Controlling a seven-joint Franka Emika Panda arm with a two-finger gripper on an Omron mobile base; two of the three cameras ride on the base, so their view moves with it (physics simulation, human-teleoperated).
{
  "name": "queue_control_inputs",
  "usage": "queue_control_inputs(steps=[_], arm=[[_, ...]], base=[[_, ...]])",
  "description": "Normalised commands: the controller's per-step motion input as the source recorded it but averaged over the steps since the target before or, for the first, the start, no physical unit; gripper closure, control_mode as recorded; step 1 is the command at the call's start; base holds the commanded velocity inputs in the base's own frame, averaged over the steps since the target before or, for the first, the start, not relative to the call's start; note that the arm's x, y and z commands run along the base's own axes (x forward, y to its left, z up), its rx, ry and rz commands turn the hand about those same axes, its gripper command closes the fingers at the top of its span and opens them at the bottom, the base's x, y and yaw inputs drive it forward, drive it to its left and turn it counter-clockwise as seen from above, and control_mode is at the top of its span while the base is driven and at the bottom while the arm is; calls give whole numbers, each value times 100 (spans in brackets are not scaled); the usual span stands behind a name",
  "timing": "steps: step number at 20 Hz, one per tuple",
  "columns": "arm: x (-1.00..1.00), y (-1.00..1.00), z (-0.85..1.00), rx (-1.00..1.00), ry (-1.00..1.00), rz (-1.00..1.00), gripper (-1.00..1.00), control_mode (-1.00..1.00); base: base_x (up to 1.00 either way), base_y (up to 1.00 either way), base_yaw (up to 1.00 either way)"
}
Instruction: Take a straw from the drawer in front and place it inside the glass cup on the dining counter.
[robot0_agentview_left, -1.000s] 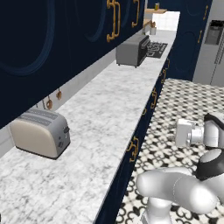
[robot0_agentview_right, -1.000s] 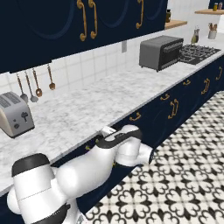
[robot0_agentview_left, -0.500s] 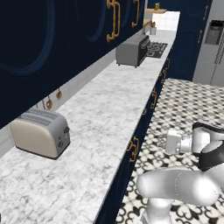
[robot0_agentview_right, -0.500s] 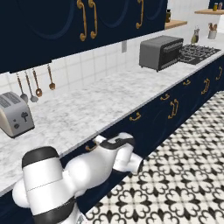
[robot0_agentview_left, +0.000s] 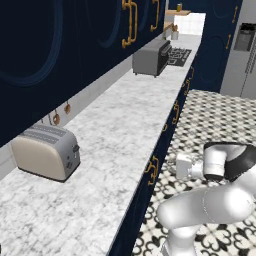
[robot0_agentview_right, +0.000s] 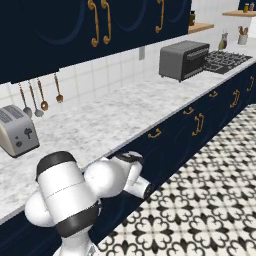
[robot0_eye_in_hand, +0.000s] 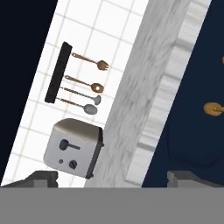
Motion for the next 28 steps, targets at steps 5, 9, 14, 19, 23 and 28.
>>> queue_control_inputs(steps=[5, 9, 14, 19, 23, 28], arm=[[31, 11, -47, 0, 0, 0, -100, -100], [40, 0, -54, 0, 0, 0, -100, -100], [42, 0, -53, 0, 1, 0, -100, -100], [32, 0, -36, 3, 0, 0, -100, -100], [46, -4, -30, 6, 0, 0, -100, -100], [59, -7, -18, 9, 0, 0, -100, -100]], base=[[0, 0, 0], [0, 0, 0], [0, 0, 0], [0, 0, 0], [0, 0, 0], [0, 0, 0]])
